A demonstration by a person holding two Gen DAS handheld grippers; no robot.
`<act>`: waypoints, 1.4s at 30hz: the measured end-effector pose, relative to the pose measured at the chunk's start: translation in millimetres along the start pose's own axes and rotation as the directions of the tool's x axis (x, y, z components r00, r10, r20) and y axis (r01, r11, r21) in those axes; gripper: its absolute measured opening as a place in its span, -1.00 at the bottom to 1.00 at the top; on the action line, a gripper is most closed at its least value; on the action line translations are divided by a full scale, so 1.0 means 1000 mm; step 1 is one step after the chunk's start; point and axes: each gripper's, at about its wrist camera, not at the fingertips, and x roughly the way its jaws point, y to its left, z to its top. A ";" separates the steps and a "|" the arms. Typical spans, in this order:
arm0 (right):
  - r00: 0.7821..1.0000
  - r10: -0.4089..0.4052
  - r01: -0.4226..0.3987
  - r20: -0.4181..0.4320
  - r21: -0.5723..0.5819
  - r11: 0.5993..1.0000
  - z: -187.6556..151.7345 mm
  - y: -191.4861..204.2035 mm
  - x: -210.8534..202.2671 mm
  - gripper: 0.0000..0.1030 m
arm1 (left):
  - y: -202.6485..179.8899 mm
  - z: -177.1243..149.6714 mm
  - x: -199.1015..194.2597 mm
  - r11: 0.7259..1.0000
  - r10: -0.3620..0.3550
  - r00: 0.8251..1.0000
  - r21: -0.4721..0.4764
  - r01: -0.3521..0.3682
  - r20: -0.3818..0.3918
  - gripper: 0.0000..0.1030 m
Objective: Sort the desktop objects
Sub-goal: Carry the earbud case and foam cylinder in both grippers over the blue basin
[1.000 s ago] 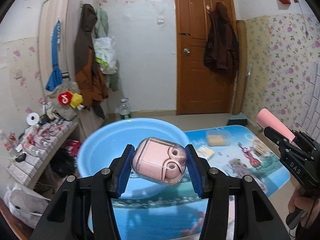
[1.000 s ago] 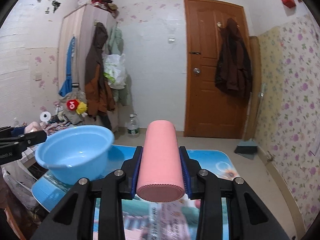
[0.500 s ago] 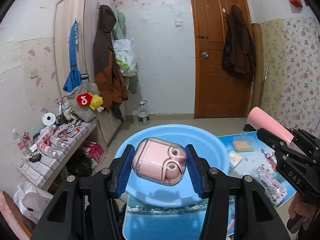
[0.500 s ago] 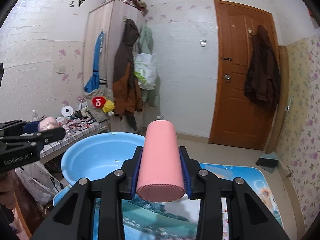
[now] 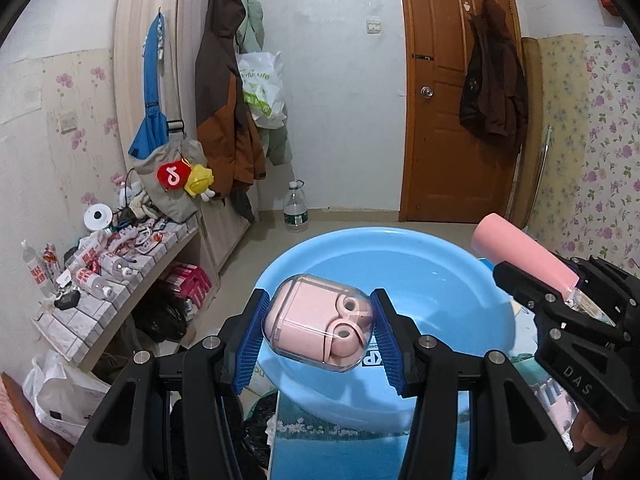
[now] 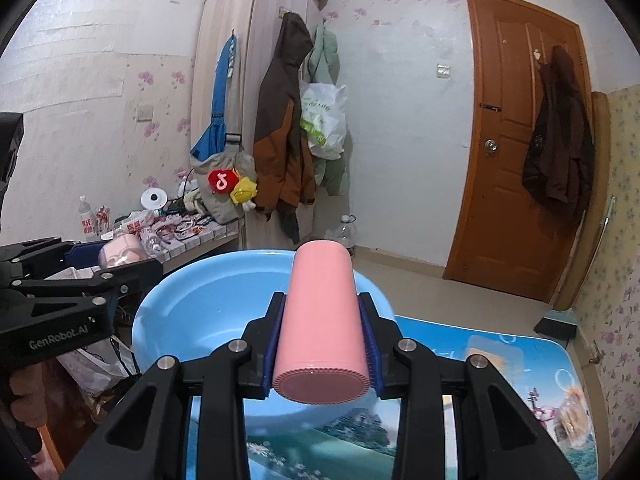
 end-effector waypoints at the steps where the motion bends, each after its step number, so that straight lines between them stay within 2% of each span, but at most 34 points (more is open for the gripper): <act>1: 1.000 0.003 -0.003 -0.005 -0.004 1.000 0.000 0.003 0.005 -0.31 | 0.000 0.000 0.004 1.000 -0.002 1.000 0.000 0.002 -0.004 -0.04; 13: 0.998 -0.004 0.003 -0.060 -0.005 1.000 -0.014 0.000 0.035 -0.31 | -0.005 -0.013 0.038 1.000 -0.027 0.998 -0.007 0.027 -0.052 -0.04; 27: 0.998 0.001 -0.001 -0.070 -0.004 1.000 -0.019 -0.003 0.040 -0.31 | -0.008 -0.013 0.042 1.000 -0.024 0.998 -0.002 0.024 -0.058 -0.04; 42: 0.996 -0.003 0.004 -0.091 0.011 1.000 -0.028 -0.008 0.042 -0.31 | -0.027 -0.030 0.061 0.999 -0.014 0.991 0.032 0.019 -0.131 -0.04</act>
